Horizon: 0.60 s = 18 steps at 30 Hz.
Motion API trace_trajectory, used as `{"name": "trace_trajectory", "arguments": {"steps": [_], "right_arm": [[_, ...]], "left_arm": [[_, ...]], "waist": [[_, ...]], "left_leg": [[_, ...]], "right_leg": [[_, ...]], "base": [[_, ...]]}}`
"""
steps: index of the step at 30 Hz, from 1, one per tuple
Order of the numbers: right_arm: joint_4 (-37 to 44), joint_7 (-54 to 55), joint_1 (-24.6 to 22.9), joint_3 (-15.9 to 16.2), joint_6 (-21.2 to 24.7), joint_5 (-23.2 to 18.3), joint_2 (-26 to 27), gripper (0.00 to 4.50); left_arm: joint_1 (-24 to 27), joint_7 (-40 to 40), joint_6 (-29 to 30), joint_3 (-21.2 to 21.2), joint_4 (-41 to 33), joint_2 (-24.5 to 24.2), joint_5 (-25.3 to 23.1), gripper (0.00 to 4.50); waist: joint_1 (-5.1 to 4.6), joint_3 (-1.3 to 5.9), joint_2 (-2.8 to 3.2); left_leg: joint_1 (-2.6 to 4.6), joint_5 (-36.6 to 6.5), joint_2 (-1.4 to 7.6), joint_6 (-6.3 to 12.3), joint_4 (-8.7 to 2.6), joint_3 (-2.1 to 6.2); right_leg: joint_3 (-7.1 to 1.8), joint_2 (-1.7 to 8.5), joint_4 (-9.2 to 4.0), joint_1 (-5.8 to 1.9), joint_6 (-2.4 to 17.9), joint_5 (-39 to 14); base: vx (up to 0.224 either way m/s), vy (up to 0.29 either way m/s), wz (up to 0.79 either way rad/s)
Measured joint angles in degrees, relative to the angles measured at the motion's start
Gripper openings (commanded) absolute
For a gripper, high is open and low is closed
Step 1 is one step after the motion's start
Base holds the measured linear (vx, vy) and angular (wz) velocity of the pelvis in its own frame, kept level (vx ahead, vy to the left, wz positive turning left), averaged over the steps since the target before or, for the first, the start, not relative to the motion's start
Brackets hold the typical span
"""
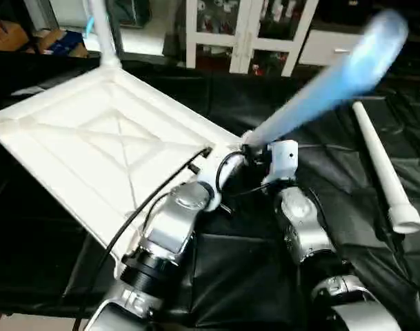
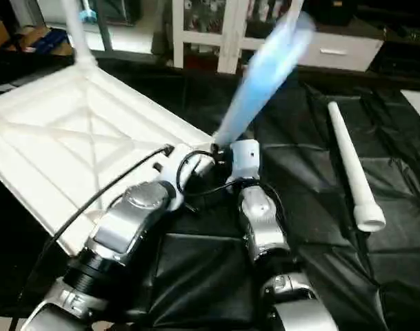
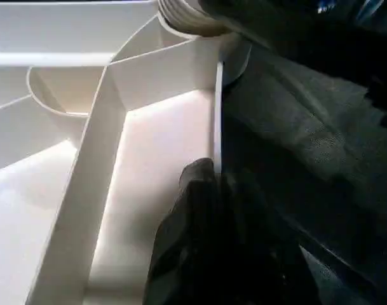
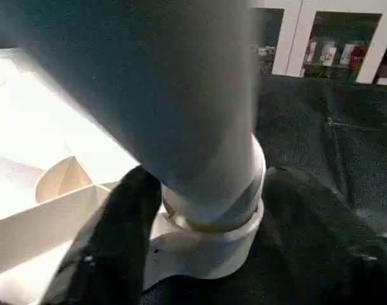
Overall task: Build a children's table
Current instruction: Insert table leg to table base
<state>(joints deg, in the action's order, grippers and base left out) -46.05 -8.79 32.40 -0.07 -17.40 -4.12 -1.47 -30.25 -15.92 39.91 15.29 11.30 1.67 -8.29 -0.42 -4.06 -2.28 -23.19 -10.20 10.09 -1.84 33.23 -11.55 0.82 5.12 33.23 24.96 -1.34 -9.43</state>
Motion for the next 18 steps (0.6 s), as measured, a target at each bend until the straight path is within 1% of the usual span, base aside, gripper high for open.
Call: {"name": "trace_trajectory", "arguments": {"steps": [7,10,13,18], "right_arm": [[0.23,-1.33,-0.01,-0.13,-0.25,-0.52,-0.35,3.25],[2.95,-1.84,-1.53,-0.19,-0.83,-0.67,-0.35,3.25],[3.47,-1.84,-1.83,-0.59,-0.87,-0.87,-0.59,3.25],[5.54,-1.83,-4.63,-0.96,-0.97,-0.97,-1.60,3.25]], "left_arm": [[0.00,-0.03,-0.24,0.00,-0.01,-0.57,0.10,0.00],[0.15,-0.19,-0.54,0.33,-0.25,-1.40,0.10,0.00],[0.35,-0.36,-1.10,0.39,-0.34,-2.10,0.08,0.00],[0.68,-0.85,-2.03,0.45,-0.57,-3.54,0.05,0.00]], "waist": [[-0.04,-0.02,0.01],[0.02,-0.04,0.01],[0.03,-0.05,0.01],[0.41,-0.05,0.01]], "left_leg": [[-0.03,-0.01,0.02,0.02,0.18,-0.01],[-0.03,-0.01,0.05,0.02,0.23,-0.01],[-0.02,-0.01,0.06,0.02,0.36,0.00],[-0.02,-0.01,0.06,0.02,0.54,0.00]], "right_leg": [[-0.01,0.00,0.04,0.00,0.05,0.03],[-0.01,-0.01,0.09,0.00,0.05,0.03],[-0.01,-0.01,0.27,0.01,0.05,0.03],[-0.05,0.01,0.40,-0.01,0.06,0.04]], "base": [[0.000,0.000,0.00],[0.000,0.000,0.00],[0.000,0.000,0.00],[0.000,0.000,0.00]]}}
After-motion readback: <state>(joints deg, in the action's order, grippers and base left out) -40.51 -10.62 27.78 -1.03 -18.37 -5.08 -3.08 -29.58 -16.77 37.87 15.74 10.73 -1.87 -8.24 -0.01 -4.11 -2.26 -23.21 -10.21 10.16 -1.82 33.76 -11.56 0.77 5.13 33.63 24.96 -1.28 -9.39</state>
